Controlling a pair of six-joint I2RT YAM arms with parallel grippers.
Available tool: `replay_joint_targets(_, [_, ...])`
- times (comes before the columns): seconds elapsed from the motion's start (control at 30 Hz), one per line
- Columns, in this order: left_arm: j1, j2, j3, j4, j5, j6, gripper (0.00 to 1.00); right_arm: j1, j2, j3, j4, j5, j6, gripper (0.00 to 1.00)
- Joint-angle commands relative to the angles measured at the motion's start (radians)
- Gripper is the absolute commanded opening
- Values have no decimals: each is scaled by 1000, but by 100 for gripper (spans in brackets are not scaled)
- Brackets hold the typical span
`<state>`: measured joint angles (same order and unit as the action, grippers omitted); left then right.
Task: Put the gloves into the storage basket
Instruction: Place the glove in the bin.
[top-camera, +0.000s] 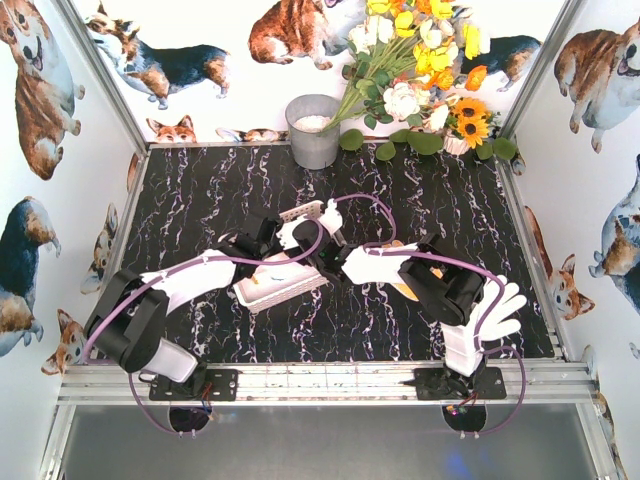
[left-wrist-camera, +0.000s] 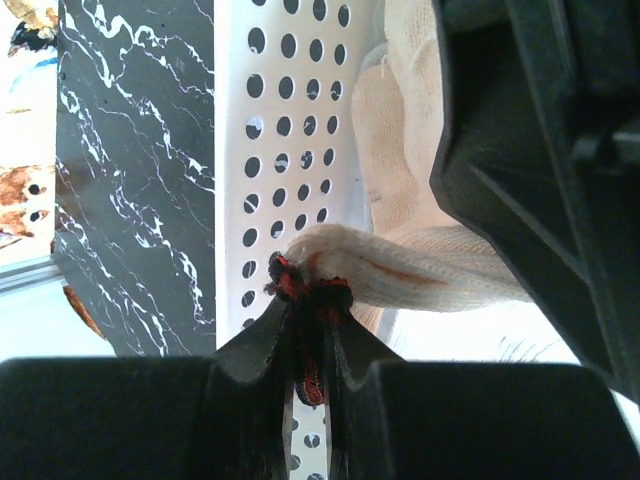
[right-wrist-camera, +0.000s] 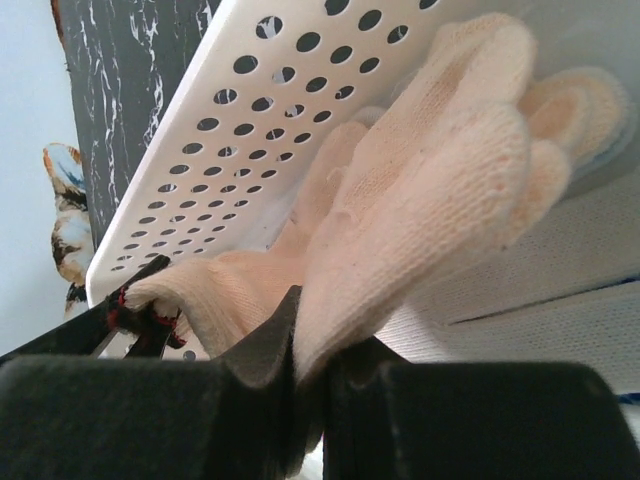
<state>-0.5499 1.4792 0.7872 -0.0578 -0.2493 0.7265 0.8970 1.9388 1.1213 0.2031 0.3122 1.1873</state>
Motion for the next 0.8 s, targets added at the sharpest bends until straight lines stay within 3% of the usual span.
replay_joint_targets(0.0, [12,52,12,-62,-148,51,0,52,-22,16,16,-26,-21,0])
replay_joint_targets(0.1, [10,64,23,-66,-166,36,3,58,-20,10,16,-28,-9,0])
replay_joint_targets(0.33, [8,59,33,-88,-181,17,37,67,-18,-8,31,-11,19,0])
replay_joint_targets(0.77, [5,-29,52,-186,-243,-60,55,80,-26,-11,30,21,31,0])
